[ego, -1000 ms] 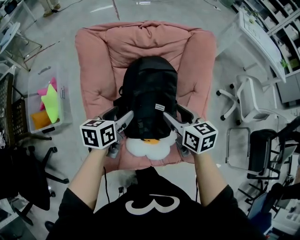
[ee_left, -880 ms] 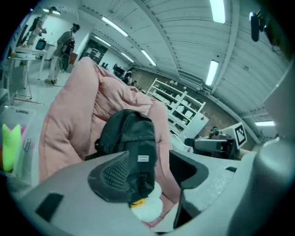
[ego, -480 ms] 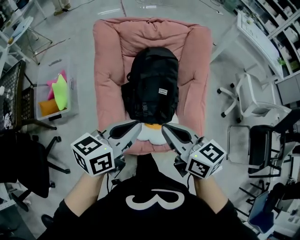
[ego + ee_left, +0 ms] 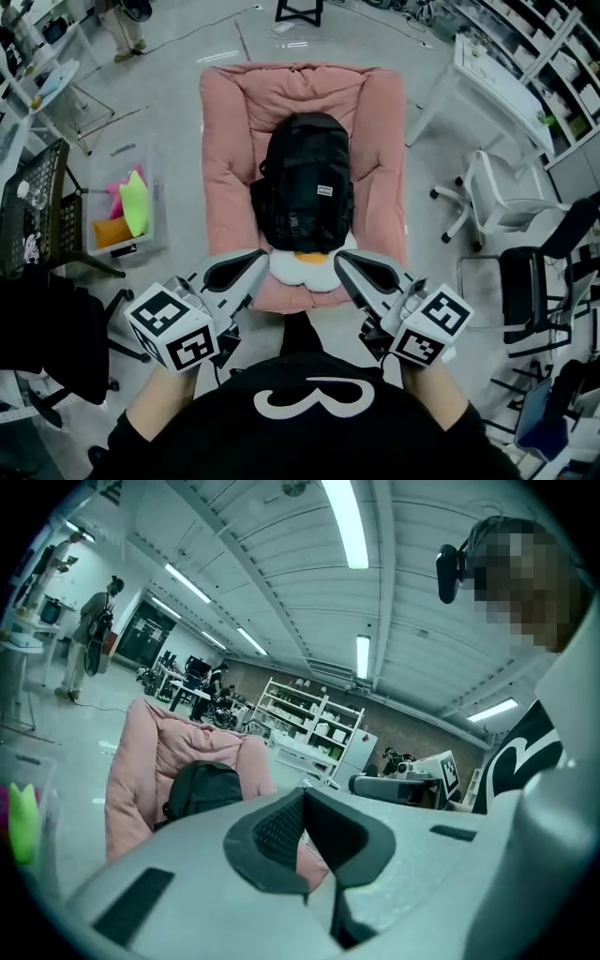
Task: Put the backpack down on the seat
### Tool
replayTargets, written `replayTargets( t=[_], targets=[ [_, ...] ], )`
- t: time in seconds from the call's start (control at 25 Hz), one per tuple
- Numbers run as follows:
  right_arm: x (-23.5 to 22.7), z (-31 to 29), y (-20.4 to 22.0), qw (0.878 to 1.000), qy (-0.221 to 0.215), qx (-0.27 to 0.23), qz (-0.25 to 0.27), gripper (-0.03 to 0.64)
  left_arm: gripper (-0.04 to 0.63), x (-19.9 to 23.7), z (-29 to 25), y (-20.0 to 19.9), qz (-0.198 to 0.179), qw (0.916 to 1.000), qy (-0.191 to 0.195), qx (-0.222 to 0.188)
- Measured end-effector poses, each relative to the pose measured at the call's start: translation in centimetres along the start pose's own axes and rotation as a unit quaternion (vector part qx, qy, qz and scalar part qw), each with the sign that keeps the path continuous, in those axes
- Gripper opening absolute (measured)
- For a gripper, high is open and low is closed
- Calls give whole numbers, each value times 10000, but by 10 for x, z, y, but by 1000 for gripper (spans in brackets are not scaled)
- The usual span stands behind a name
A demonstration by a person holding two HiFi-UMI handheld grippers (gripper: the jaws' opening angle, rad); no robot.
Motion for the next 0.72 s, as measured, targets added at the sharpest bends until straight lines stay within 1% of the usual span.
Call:
replayTargets(
  t=[0.24,0.48,0.72],
  targets=[
    [12,3,-2,9999,-18,40,124,3,6,-13,7,-5,-206,9998,70,25],
    [0,8,7,9997,151,141,97,3,6,-15,-1,2,-356,9992,49,153],
    [-20,2,14,9997,198,152,-6,3,6,0,-13,9,-394,9991,44,152]
  ],
)
Point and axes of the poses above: the fingertips, and each gripper's own axes: z backward along the fingers, x to its left, y out of its underside, the point moved 6 cm from there along z, backward along the fingers, and after that the axes turned 8 degrees about -x, right-handed, at the moved point
